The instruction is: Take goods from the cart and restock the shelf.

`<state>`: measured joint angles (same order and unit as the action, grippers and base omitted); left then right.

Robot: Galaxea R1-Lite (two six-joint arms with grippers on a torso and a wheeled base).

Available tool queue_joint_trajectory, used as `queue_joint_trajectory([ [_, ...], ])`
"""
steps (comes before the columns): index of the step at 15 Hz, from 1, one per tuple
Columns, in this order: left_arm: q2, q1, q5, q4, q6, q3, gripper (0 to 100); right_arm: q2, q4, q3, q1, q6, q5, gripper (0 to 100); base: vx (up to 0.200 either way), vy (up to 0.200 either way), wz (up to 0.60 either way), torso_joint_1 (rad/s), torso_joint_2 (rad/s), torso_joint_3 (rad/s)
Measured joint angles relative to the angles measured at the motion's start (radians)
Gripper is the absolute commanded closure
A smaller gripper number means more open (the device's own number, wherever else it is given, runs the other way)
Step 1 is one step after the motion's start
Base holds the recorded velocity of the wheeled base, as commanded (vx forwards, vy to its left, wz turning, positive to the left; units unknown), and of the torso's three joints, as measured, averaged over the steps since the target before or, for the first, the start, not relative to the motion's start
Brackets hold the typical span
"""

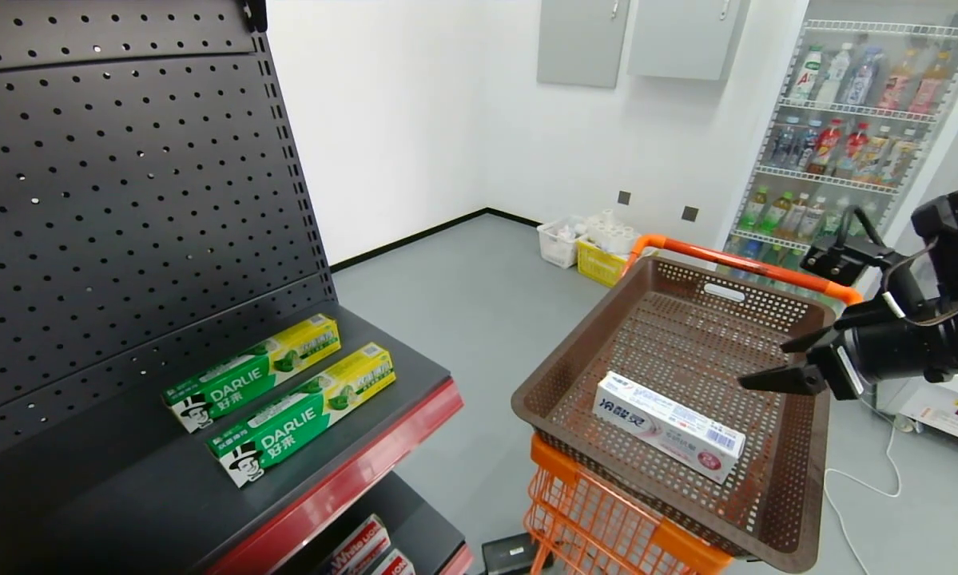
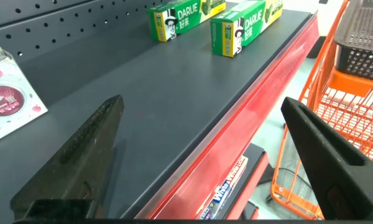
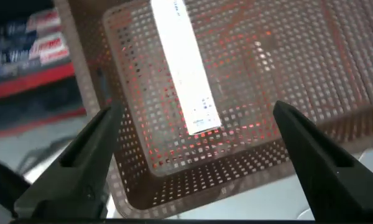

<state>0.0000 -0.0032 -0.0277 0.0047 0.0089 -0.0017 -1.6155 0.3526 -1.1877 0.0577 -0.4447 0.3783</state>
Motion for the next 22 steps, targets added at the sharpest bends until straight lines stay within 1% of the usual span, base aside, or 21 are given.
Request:
queue_joint_trajectory([
  [2, 0.000, 0.000, 0.000, 0.000, 0.000, 0.000, 0, -0.062, 0.031, -0.048, 0.010, -0.096, 0.017, 0, 0.000, 0.000, 0.00, 0.000, 0.00, 0.000],
  [6, 0.000, 0.000, 0.000, 0.000, 0.000, 0.000, 0, -0.171, 0.043, -0.082, 0.021, -0.227, 0.013, 0, 0.000, 0.000, 0.00, 0.000, 0.00, 0.000],
  [8, 0.000, 0.000, 0.000, 0.000, 0.000, 0.000, 0, -0.222, 0.044, -0.124, 0.027, -0.237, 0.011, 0, 0.000, 0.000, 0.00, 0.000, 0.00, 0.000],
  [13, 0.000, 0.000, 0.000, 0.000, 0.000, 0.000, 0, -0.346, 0.041, -0.240, 0.074, -0.238, 0.010, 0, 0.000, 0.000, 0.00, 0.000, 0.00, 0.000],
  [16, 0.000, 0.000, 0.000, 0.000, 0.000, 0.000, 0, -0.400, 0.043, -0.262, 0.090, -0.224, 0.009, 0, 0.000, 0.000, 0.00, 0.000, 0.00, 0.000],
  [20, 0.000, 0.000, 0.000, 0.000, 0.000, 0.000, 0, -0.464, 0.025, -0.257, 0.107, -0.199, 0.007, 0, 0.000, 0.000, 0.00, 0.000, 0.00, 0.000],
  [22, 0.000, 0.000, 0.000, 0.000, 0.000, 0.000, 0, -0.497, -0.004, -0.266, 0.111, -0.194, -0.025, 0, 0.000, 0.000, 0.00, 0.000, 0.00, 0.000],
])
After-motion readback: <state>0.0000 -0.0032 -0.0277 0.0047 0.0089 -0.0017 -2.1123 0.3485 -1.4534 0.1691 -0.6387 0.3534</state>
